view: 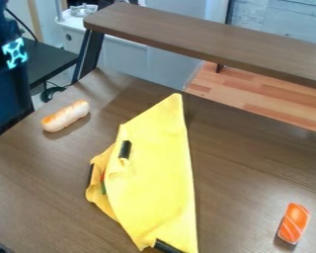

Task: Unfold the cloth from left to right

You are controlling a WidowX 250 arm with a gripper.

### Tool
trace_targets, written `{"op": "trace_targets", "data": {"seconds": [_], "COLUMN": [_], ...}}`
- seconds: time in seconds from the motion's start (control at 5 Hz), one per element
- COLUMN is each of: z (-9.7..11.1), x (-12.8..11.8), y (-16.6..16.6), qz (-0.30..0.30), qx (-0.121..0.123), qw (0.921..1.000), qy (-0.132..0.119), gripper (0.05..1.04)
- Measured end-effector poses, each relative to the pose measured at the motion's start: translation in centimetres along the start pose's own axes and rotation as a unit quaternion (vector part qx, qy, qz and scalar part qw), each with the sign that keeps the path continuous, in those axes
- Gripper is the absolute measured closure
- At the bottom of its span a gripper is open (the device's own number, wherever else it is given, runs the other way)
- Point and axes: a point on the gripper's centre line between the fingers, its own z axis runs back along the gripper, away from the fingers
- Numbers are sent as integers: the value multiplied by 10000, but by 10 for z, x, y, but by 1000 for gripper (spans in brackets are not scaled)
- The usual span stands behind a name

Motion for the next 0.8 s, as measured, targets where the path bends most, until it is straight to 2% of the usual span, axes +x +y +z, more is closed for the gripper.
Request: {"op": "trace_targets", "data": {"seconds": [0.2,0.4,0.6,0.8], "z": [-2,-28,-49,-69], "x": [0,23,40,54], "y": [1,2,7,10], "qz": [34,237,635,749], "qx": [14,275,545,628], "qw": [10000,9992,9964,9952], "qy": [-10,189,109,-29], "gripper": [85,85,85,85]}}
